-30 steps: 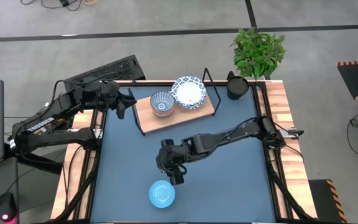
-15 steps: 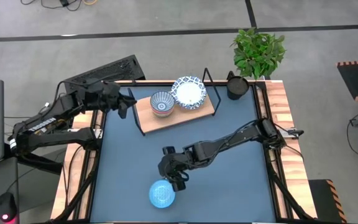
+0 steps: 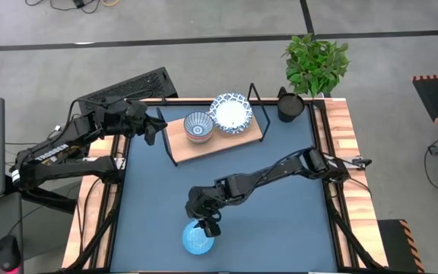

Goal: Place and stack bowls onto a shelf
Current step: Stack the light blue patterned bowl on top of the dark blue patterned bowl on the shelf

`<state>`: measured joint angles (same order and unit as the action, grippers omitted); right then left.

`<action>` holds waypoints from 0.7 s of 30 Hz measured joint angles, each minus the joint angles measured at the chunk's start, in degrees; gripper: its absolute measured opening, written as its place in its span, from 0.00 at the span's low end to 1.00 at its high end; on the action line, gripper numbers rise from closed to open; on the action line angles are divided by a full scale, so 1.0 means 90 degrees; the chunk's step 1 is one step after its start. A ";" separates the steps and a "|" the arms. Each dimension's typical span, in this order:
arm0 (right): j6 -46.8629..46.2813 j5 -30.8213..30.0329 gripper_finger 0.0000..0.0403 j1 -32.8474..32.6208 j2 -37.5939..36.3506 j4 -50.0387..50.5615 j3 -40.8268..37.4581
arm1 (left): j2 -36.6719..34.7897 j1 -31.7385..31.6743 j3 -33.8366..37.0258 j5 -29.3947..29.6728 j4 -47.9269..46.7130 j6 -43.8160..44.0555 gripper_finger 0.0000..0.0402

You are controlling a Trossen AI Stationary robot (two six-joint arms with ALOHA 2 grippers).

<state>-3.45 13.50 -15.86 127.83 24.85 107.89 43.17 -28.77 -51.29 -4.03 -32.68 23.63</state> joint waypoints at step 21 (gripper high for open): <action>0.0556 0.0438 0.53 0.0292 0.0514 0.0065 0.0065 | -0.0011 0.0000 0.0000 0.0022 -0.0020 -0.0160 0.27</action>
<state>1.55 17.44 -13.23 132.45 25.44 108.48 43.07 -28.77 -51.29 -3.84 -32.86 22.18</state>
